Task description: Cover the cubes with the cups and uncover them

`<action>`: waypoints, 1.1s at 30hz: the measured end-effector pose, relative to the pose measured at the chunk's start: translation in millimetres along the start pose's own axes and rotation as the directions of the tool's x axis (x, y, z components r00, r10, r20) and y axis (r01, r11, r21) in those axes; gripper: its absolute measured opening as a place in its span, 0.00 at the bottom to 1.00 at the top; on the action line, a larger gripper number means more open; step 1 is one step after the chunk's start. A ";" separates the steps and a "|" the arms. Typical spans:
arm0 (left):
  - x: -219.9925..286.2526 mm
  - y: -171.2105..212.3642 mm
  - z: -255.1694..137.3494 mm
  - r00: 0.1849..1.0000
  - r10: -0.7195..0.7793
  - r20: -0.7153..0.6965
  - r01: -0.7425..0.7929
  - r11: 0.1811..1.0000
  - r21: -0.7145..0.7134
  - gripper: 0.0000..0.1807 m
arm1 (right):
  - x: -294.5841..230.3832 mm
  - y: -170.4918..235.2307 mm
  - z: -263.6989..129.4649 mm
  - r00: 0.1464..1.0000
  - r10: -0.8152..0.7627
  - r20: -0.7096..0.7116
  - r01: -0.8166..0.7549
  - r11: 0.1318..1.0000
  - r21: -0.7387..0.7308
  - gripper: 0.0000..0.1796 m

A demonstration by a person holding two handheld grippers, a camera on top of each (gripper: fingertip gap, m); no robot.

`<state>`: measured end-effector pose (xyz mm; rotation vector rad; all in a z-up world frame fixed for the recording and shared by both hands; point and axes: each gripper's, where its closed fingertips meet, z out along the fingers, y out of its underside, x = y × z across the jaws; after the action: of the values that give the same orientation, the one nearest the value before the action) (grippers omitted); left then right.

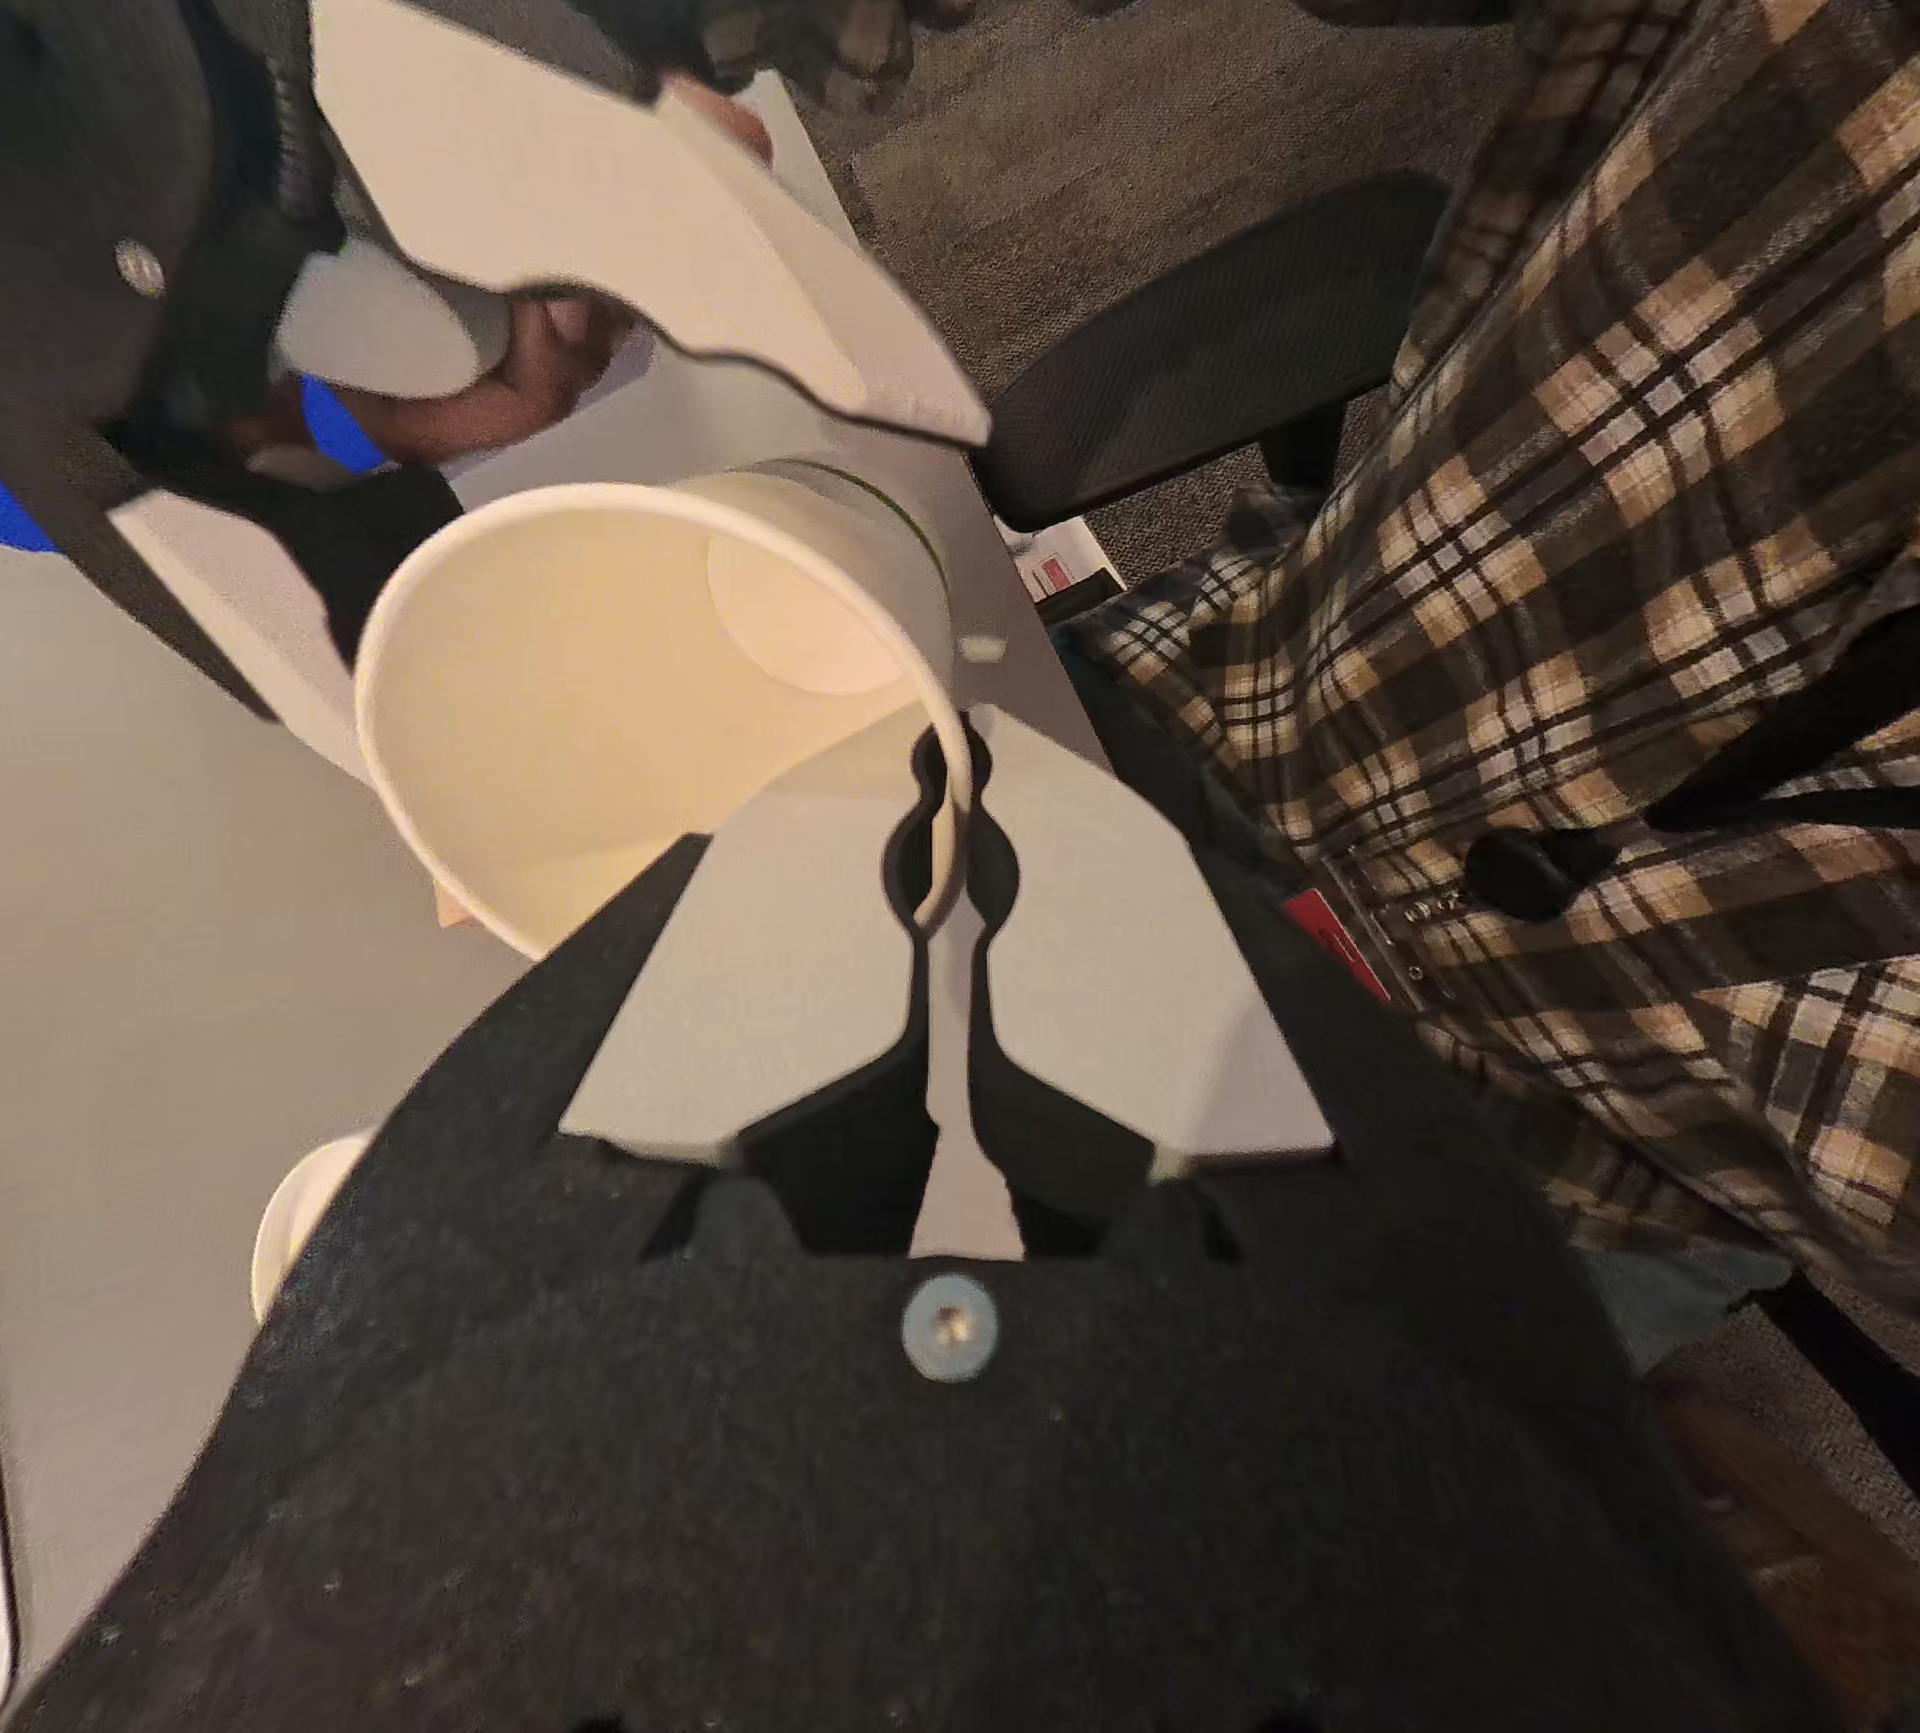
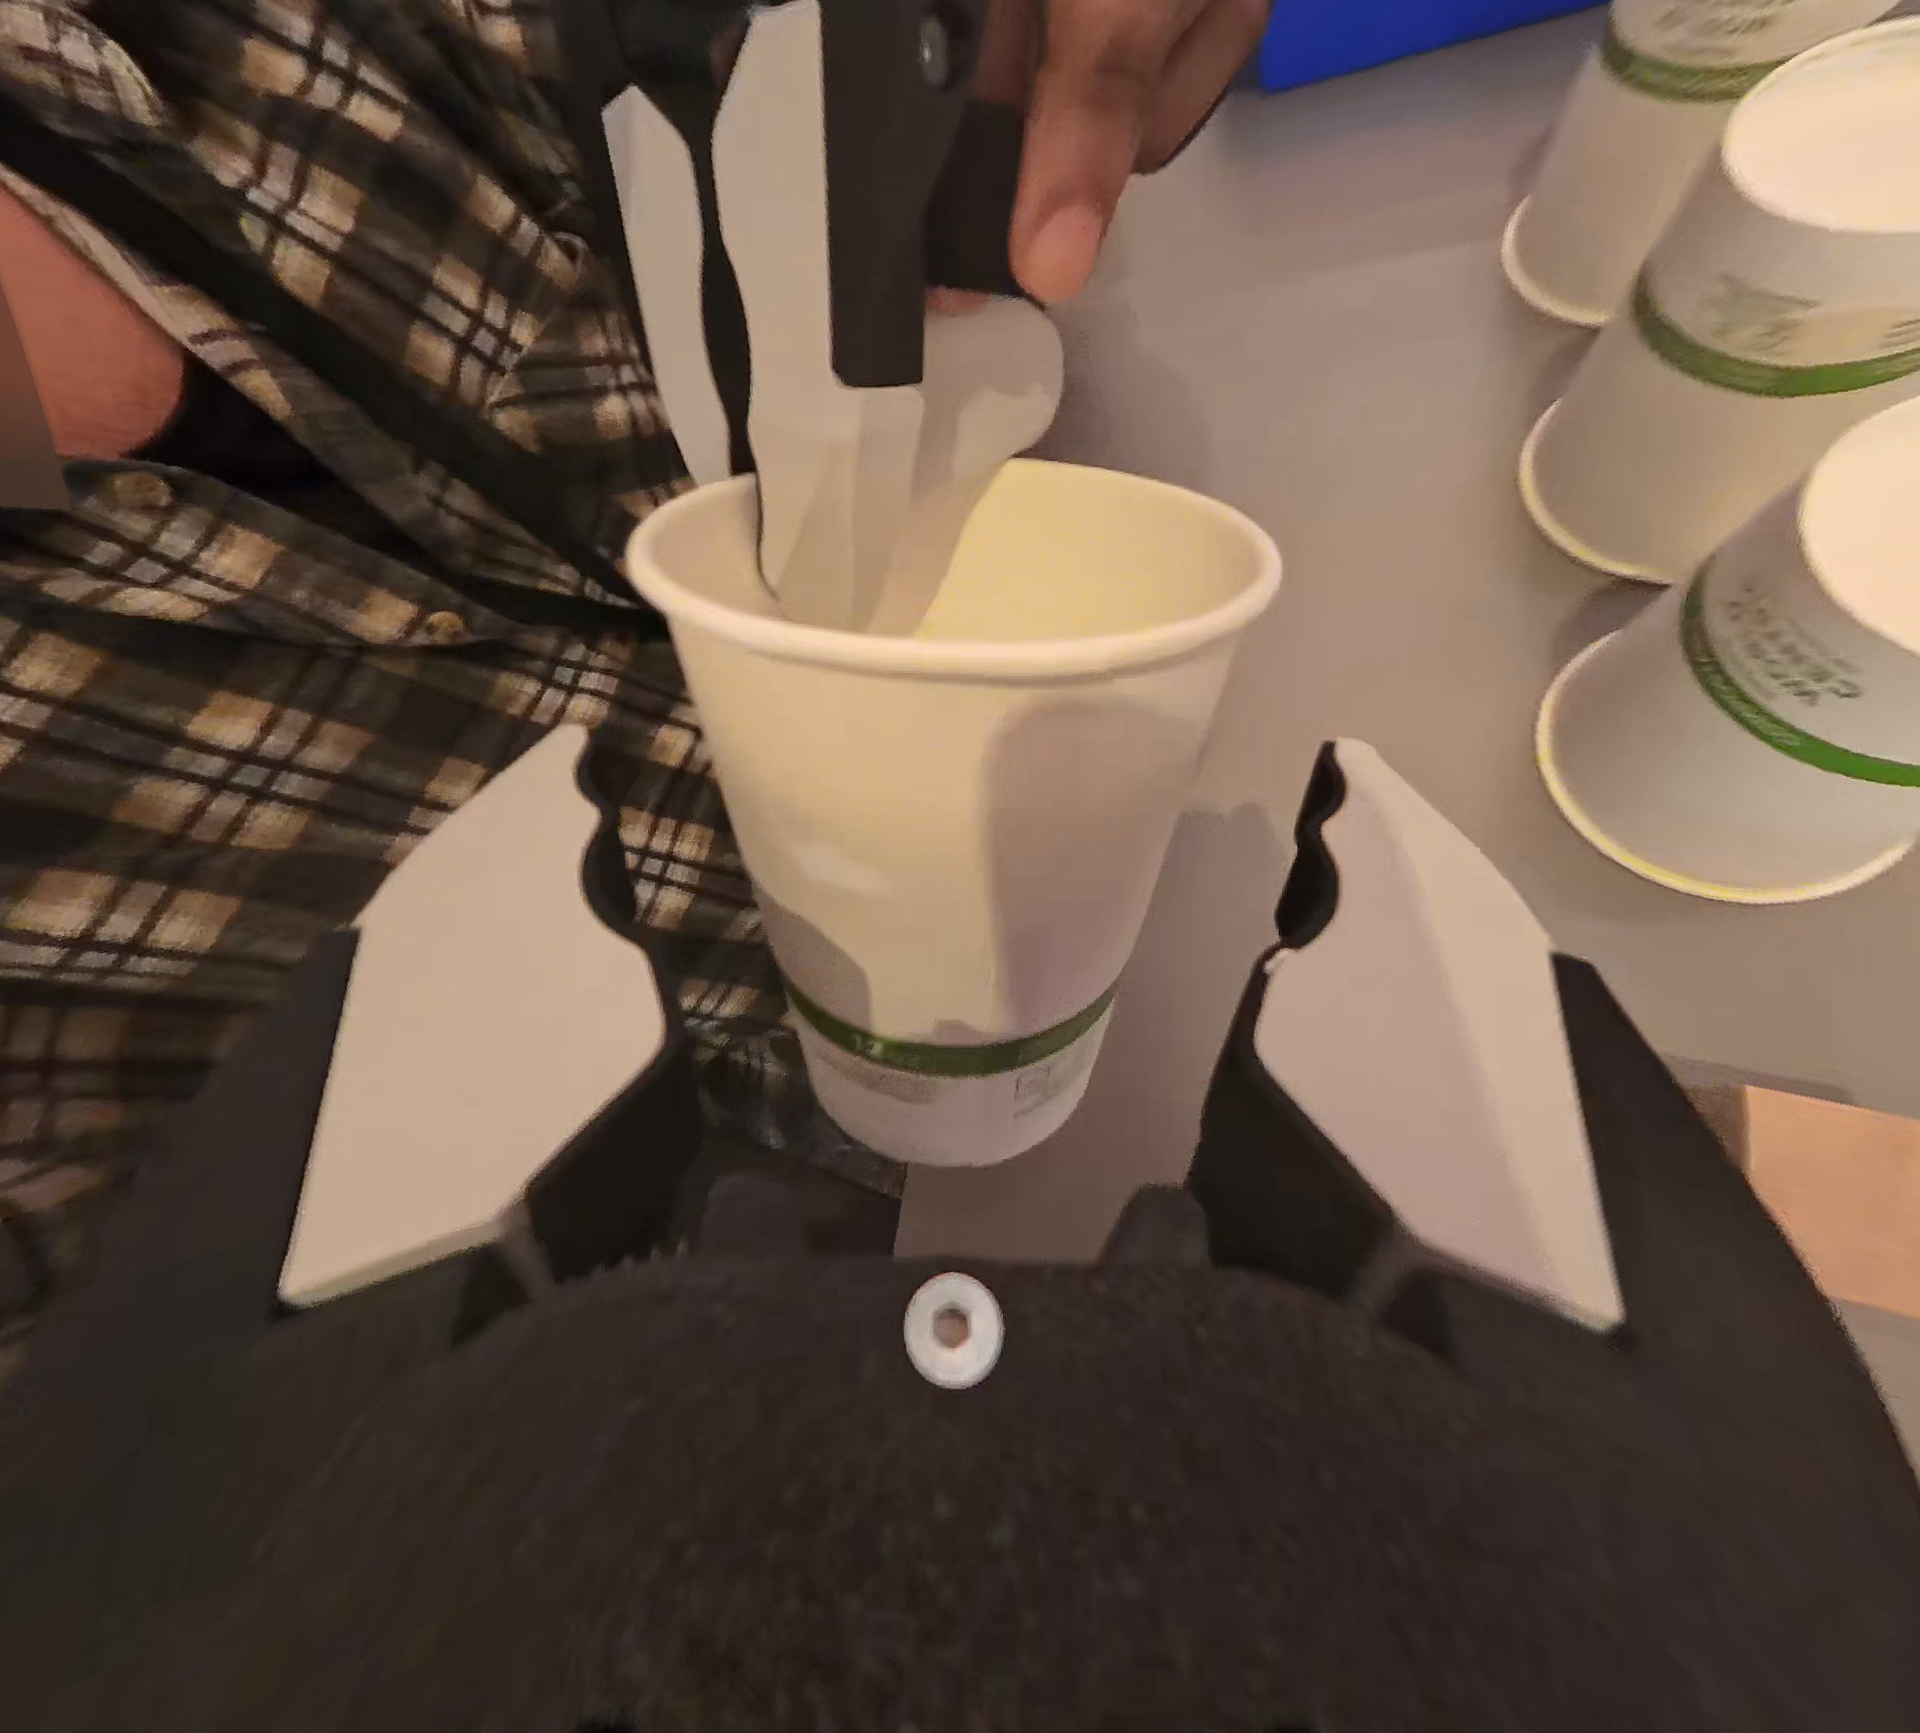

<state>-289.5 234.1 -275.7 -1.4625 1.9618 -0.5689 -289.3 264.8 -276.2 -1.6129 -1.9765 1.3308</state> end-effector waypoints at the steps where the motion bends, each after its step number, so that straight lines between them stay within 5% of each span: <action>1: 0.1 -0.9 0.5 1.000 0.007 0.000 -0.007 1.000 0.004 0.00 | -0.8 2.4 3.3 1.000 0.003 0.016 -0.002 1.000 -0.017 0.65; 3: -1.2 -3.3 -0.2 1.000 0.016 0.007 -0.016 1.000 0.013 0.00 | -5.1 8.0 7.0 0.998 0.022 0.064 -0.019 0.998 -0.053 0.52; 7: -14.5 -6.4 -8.2 0.995 -0.032 0.094 0.026 0.998 0.061 0.09 | 0.6 10.8 -0.1 0.997 0.070 0.015 -0.070 0.998 -0.002 0.50; 11: -32.6 -3.6 -35.8 0.955 -0.222 0.199 0.173 0.956 0.237 0.24 | 21.5 12.7 -28.5 0.975 0.107 -0.195 -0.059 0.969 0.240 0.50; 16: -41.7 23.6 -78.8 0.856 -0.459 0.239 0.311 0.825 0.471 0.24 | 70.1 37.5 -84.2 0.743 0.339 -0.577 0.057 0.827 0.560 0.50; 20: -39.8 47.6 -99.8 0.775 -0.598 0.203 0.404 0.717 0.568 0.22 | 93.9 73.3 -91.0 0.574 0.410 -0.709 0.076 0.835 0.545 0.50; 25: -30.0 49.8 -126.0 0.755 -0.641 0.138 0.408 0.624 0.667 0.17 | 118.3 93.3 -76.8 0.557 0.459 -0.692 -0.017 0.839 0.543 0.50; 33: -19.9 51.9 -146.7 0.750 -0.610 0.256 0.334 0.683 0.649 0.17 | 139.2 105.1 -62.0 0.538 0.416 -0.733 -0.068 0.888 0.454 0.50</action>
<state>-423.8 265.1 -200.7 -1.5293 0.8882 -0.8608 -228.1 412.6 -369.4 -1.8603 -0.8763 0.6994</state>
